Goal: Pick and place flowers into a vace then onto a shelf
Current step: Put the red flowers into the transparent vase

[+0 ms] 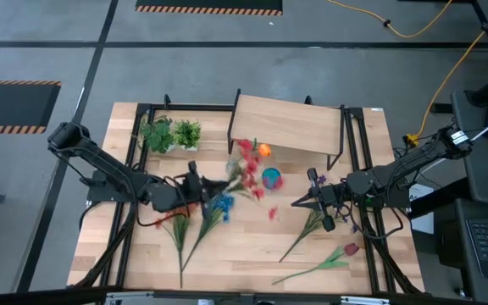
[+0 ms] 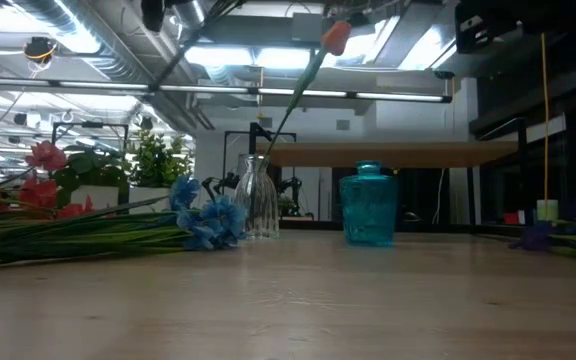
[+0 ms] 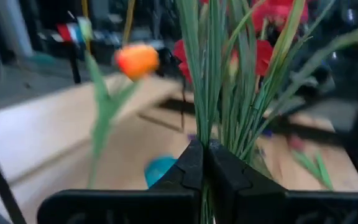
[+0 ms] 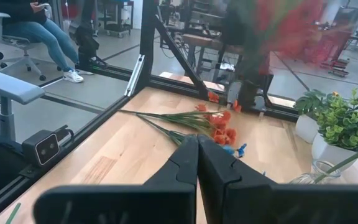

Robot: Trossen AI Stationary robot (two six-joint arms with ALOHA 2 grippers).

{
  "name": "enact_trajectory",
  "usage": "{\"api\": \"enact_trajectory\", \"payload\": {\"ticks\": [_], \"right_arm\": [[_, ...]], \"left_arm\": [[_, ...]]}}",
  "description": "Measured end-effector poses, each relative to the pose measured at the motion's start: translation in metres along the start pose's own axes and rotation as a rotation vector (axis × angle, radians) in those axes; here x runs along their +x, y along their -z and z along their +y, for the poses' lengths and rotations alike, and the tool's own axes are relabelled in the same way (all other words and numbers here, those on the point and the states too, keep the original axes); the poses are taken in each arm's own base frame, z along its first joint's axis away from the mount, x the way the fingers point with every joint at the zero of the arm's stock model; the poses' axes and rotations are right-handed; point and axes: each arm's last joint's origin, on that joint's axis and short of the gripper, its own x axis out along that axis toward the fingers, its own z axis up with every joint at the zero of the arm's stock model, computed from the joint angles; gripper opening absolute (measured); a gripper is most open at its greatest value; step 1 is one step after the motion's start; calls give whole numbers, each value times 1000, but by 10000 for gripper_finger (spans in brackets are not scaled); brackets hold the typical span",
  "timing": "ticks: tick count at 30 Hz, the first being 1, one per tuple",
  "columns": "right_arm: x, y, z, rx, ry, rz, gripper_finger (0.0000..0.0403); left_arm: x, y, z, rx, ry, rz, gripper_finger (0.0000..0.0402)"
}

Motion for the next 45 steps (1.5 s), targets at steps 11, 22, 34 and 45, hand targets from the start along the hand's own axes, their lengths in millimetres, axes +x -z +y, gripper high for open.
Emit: {"api": "enact_trajectory", "payload": {"ticks": [11,22,34,45], "right_arm": [[0,-1,0,1,2,-10,7],[0,-2,0,-23,3,-18,7],[0,-3,0,-34,5,-30,7],[0,-4,0,-41,6,-42,7]], "left_arm": [[13,5,35,-56,-90,-185,4],[30,-8,57,8,-42,-280,4],[41,-19,79,46,1,-379,4],[69,-1,90,38,-32,-440,4]]}}
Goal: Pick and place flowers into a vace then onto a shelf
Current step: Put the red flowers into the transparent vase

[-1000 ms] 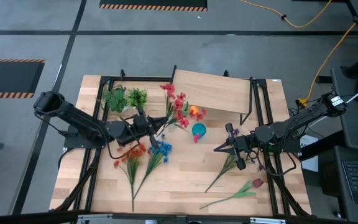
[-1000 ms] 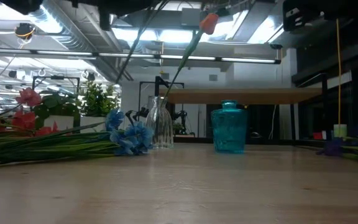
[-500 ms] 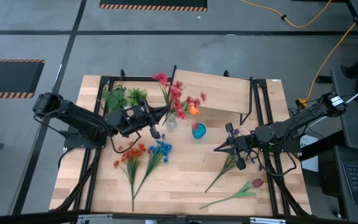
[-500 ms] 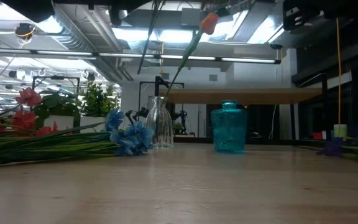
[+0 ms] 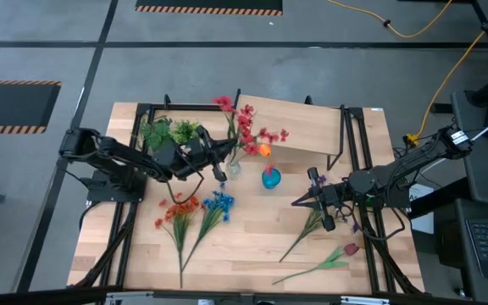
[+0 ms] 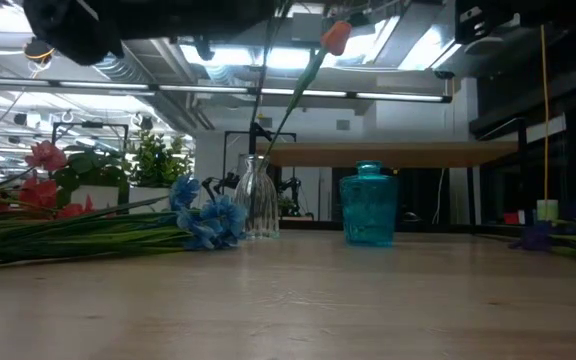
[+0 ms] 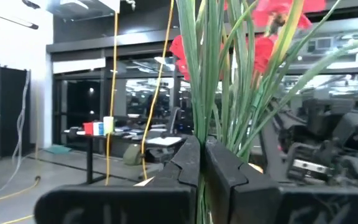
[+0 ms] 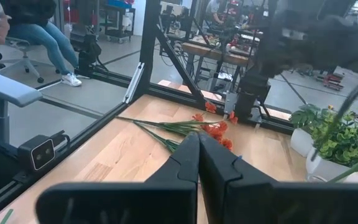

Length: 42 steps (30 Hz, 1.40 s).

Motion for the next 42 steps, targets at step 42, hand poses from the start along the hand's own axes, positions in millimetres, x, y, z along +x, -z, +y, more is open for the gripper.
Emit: {"api": "enact_trajectory", "payload": {"ticks": [42], "right_arm": [[0,0,0,0,0,-1,7]], "left_arm": [[-7,45,12,-35,-19,-25,4]]}}
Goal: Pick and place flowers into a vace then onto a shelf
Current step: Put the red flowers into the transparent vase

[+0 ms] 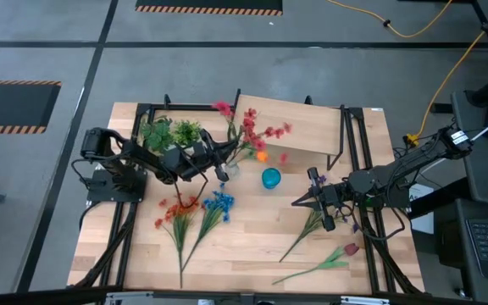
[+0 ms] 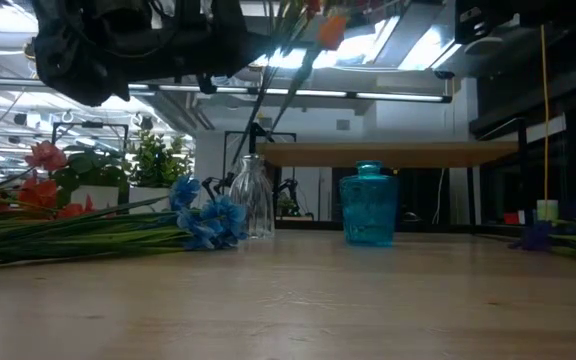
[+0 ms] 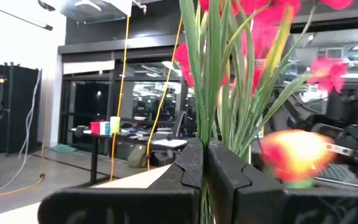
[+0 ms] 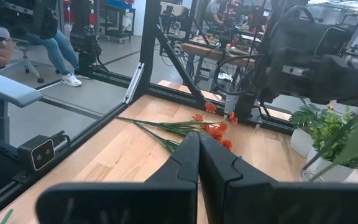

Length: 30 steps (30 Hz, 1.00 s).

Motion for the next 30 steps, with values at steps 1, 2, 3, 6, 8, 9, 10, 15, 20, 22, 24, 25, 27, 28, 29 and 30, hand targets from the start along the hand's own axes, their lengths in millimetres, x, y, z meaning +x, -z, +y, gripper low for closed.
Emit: {"api": "enact_trajectory", "payload": {"ticks": [1,2,3,6,8,9,10,15,20,22,24,25,27,28,29,30], "right_arm": [[0,0,0,0,0,0,7],[0,0,0,0,0,0,7],[0,0,0,0,0,0,7],[0,0,0,0,0,0,7],[0,0,0,0,0,0,7],[0,0,0,0,0,0,7],[0,0,0,0,0,0,7],[0,0,0,0,0,0,7],[0,0,0,0,0,0,7],[0,0,0,0,0,0,7],[0,0,0,0,0,-1,7],[0,0,0,0,0,0,7],[0,0,0,0,0,0,7],[0,0,0,0,0,0,7],[0,0,0,0,0,0,7],[0,0,0,0,0,0,7]], "left_arm": [[0,0,0,1,3,1,4],[0,-1,0,0,2,-1,4],[0,-2,0,-3,2,-6,4],[0,-9,0,-6,10,-30,4],[0,-14,-1,-3,31,-48,4],[0,-16,-1,2,40,-55,4],[-1,-18,-2,7,46,-61,4],[-1,-20,-3,21,50,-70,4],[-1,-19,-3,30,51,-51,4],[-1,-18,-2,30,44,-49,4],[-1,-16,-2,39,26,-25,4],[-1,-14,-2,48,19,-4,4],[-1,-11,-2,54,9,26,4],[-1,-10,-2,52,10,34,4],[-1,-9,-2,54,10,44,4],[-1,-8,-2,59,11,55,4]]}}
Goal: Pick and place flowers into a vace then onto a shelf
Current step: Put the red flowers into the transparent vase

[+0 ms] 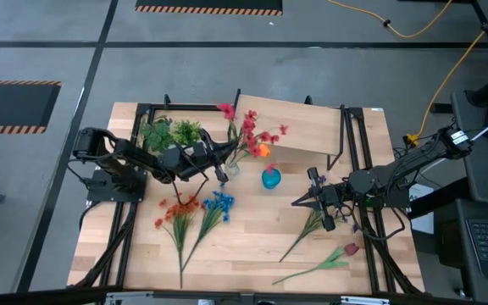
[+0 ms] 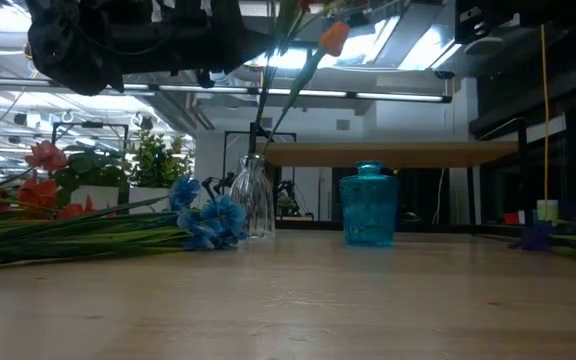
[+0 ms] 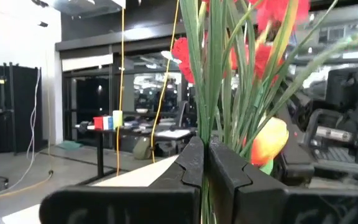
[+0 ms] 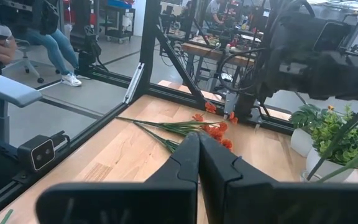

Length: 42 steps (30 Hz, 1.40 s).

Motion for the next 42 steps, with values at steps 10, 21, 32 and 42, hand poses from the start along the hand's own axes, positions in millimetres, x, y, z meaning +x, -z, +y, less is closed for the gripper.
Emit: {"api": "enact_trajectory", "payload": {"ticks": [10,21,32,42], "right_arm": [[0,0,0,0,-1,0,7],[0,0,0,0,0,0,7],[0,0,0,0,-1,0,7],[0,0,0,0,0,0,7]], "left_arm": [[0,5,0,2,3,48,10],[-2,16,-3,49,21,163,31],[-8,15,-13,179,-34,174,81],[-21,11,-31,328,-136,206,124]]}}
